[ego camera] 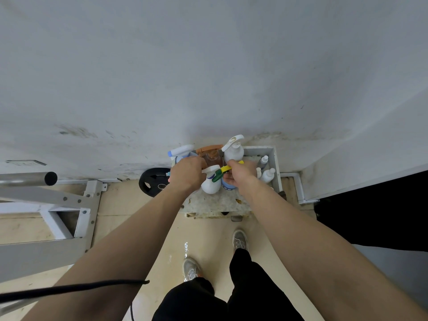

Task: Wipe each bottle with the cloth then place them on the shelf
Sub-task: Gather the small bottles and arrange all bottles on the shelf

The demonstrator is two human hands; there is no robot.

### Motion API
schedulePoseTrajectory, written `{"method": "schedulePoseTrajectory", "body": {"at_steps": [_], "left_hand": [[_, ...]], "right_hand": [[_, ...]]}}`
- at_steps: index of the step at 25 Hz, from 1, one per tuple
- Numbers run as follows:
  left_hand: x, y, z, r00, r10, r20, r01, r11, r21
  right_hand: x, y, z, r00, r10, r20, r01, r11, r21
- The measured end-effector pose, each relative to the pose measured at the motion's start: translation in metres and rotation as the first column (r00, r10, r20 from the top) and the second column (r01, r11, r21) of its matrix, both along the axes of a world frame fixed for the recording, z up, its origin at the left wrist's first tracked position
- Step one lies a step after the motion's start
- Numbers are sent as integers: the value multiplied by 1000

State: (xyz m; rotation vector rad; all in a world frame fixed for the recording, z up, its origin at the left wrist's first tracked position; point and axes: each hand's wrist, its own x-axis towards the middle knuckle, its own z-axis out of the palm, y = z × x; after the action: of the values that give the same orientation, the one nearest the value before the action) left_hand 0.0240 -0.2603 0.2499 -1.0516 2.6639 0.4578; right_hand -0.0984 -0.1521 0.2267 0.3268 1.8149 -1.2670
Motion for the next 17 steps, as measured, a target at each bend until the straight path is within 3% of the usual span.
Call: {"method": "schedulePoseTrajectory", "body": {"at_steps": [6,9,11,17], "left_hand": [[-3,0,8,1000,-3,17,2,999,51],[-10,4,23,996,-45,-77,51,995,86],[-22,8,36,985,-85,-151,101,990,100],[-86,36,45,972,-182,-146,199,973,113]], "right_hand": [[-3,2,5,998,70,-2,-70,997,-22],[-10,13,13,987,146,-67,-144,989,32],[-25,28,19,987,126,-103,-122,992,40],[-96,75,31,964,96,-249,-71,992,108]]}}
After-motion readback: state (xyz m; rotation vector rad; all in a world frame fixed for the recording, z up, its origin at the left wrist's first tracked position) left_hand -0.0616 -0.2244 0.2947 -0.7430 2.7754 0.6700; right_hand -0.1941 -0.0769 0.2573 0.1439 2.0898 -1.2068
